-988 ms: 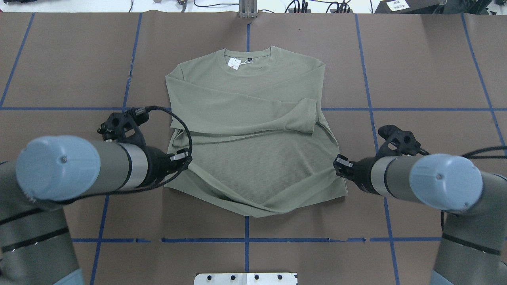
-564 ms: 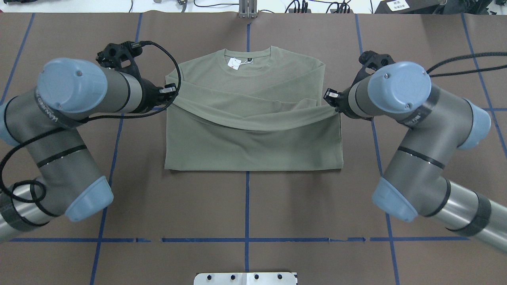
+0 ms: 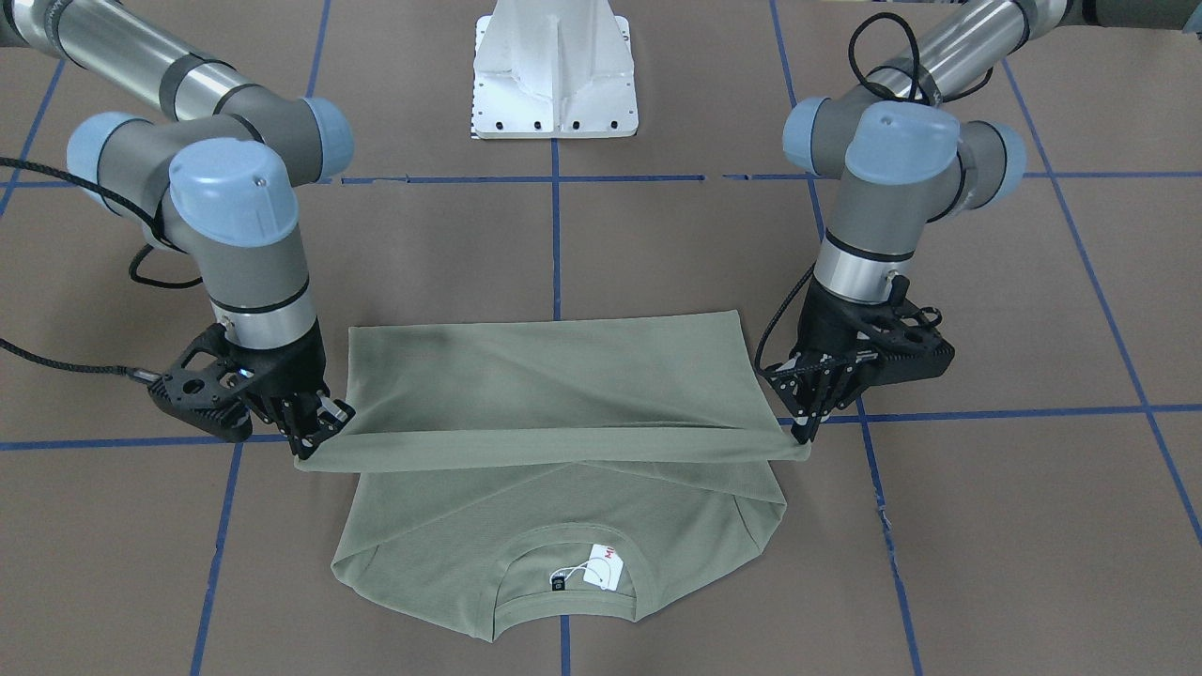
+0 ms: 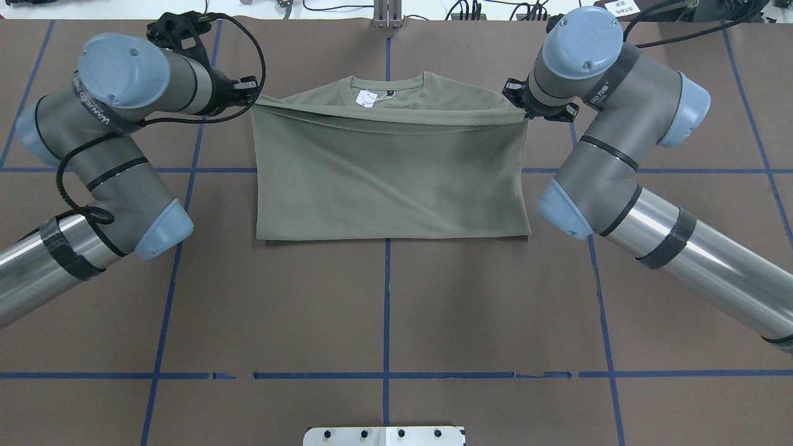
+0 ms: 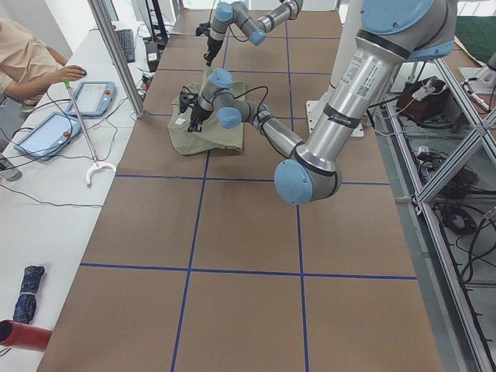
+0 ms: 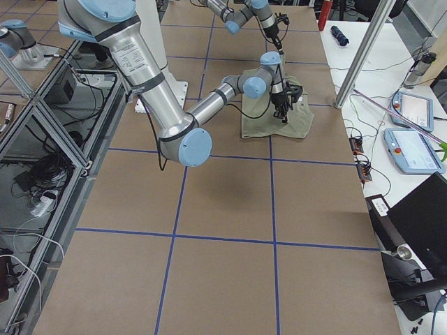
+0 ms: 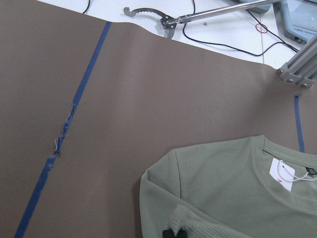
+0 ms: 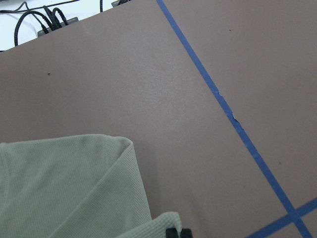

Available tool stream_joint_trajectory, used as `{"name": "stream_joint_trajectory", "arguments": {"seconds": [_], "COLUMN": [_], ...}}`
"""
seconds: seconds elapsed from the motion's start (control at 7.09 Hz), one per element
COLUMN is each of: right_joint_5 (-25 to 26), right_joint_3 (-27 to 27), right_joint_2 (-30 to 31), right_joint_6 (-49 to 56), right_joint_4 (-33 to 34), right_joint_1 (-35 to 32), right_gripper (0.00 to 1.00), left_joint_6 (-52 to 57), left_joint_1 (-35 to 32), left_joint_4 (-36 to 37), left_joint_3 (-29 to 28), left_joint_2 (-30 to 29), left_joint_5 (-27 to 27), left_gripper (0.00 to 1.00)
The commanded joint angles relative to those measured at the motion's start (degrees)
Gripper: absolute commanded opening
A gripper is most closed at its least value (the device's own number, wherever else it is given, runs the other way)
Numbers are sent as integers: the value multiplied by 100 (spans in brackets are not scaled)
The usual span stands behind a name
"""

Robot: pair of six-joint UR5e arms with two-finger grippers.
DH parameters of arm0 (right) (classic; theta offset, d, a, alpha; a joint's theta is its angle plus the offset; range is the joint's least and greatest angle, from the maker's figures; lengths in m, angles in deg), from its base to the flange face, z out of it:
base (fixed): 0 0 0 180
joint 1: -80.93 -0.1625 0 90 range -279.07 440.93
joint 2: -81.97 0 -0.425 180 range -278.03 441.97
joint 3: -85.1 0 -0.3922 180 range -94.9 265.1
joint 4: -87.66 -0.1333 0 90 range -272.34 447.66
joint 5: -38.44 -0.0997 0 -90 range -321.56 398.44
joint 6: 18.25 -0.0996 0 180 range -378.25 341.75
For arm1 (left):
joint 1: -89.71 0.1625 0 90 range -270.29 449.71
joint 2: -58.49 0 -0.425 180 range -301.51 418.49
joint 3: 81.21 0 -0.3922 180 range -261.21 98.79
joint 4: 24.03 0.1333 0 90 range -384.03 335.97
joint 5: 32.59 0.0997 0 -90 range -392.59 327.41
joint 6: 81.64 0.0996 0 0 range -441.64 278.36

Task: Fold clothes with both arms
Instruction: 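Lift the hem with both grippers and fold it toward the collar, then lower the hem onto the collar and open both grippers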

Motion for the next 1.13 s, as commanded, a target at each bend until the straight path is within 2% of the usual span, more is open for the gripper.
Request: {"name": "stream_joint_trajectory", "arguments": {"seconds": [0.0,0.28,0.56,0.71,0.99], "right_joint_5": [-8,36,36,45,36], "right_joint_3": [-1147,-1660,-1750,-1750,-1750], "right_joint_2": [-340,-535,-544,-552,-631], "right_joint_6": [30,56,48,48,30], "right_joint_4": [-805,-1036,-1231,-1231,-1231], "right_joint_1": [-8,-7,1,1,1], "right_gripper": [0,0,0,16,21], "left_joint_6": [18,26,26,26,26], "left_joint_1": [-1,8,17,35,35], "left_joint_4": [-900,-1333,-1378,-1387,-1772], "left_joint_3": [-1287,-1625,-1626,-1626,-1713], "left_joint_2": [-423,-434,-469,-469,-390], "left_joint_5": [33,33,25,25,25], "left_gripper": [0,0,3,14,14]}}
